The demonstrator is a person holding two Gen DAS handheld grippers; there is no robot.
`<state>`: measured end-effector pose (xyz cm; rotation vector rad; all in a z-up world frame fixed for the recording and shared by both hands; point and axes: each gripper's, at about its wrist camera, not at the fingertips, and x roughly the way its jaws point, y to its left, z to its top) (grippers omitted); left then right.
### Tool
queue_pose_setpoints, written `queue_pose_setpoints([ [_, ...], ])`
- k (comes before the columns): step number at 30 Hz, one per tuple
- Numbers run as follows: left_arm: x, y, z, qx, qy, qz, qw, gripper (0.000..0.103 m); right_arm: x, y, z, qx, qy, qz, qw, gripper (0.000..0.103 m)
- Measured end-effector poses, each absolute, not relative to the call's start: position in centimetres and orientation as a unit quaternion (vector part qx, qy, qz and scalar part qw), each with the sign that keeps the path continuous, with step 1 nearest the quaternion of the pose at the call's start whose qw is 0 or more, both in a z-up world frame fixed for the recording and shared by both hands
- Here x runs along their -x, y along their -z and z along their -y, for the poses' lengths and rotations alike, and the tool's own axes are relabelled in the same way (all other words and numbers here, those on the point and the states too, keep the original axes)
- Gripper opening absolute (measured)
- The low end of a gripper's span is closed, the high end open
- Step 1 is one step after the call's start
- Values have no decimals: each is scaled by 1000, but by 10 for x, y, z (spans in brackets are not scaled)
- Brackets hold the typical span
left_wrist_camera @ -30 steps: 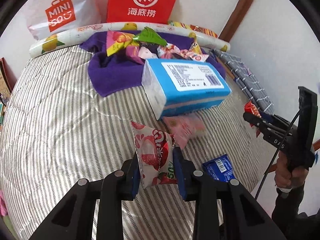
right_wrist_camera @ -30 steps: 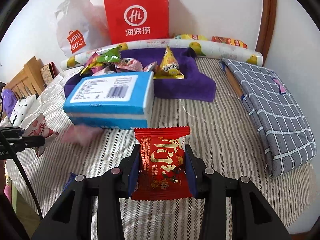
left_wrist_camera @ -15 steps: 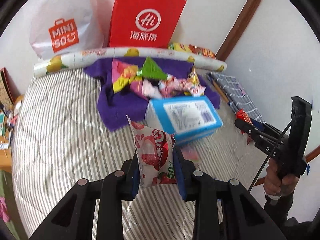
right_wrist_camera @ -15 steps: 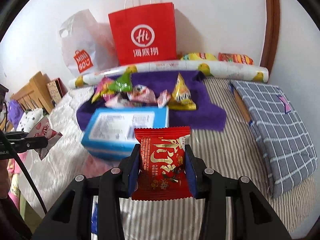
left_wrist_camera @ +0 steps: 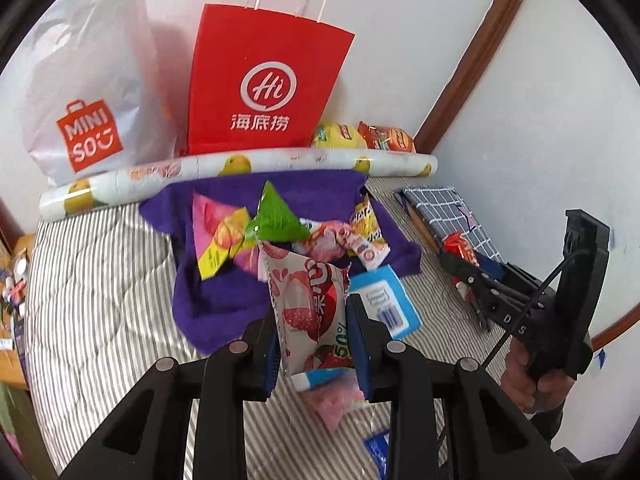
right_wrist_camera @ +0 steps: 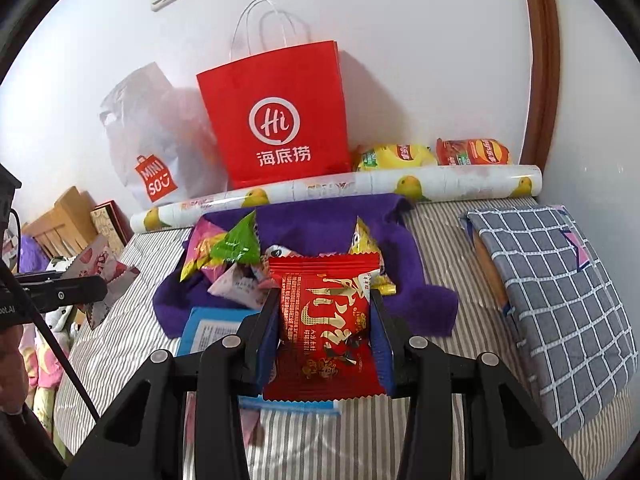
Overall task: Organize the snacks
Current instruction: 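Carry the red packet and pink peach packet over the purple towel with both grippers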
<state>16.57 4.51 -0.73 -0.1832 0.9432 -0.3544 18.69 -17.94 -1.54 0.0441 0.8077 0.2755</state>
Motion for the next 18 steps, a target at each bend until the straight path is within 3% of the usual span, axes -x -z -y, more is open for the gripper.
queue_pose_setpoints([
  [18,-233,-7,-27,75,190,-451,869,28,-249,9,161,-23,-137,-377,916,41],
])
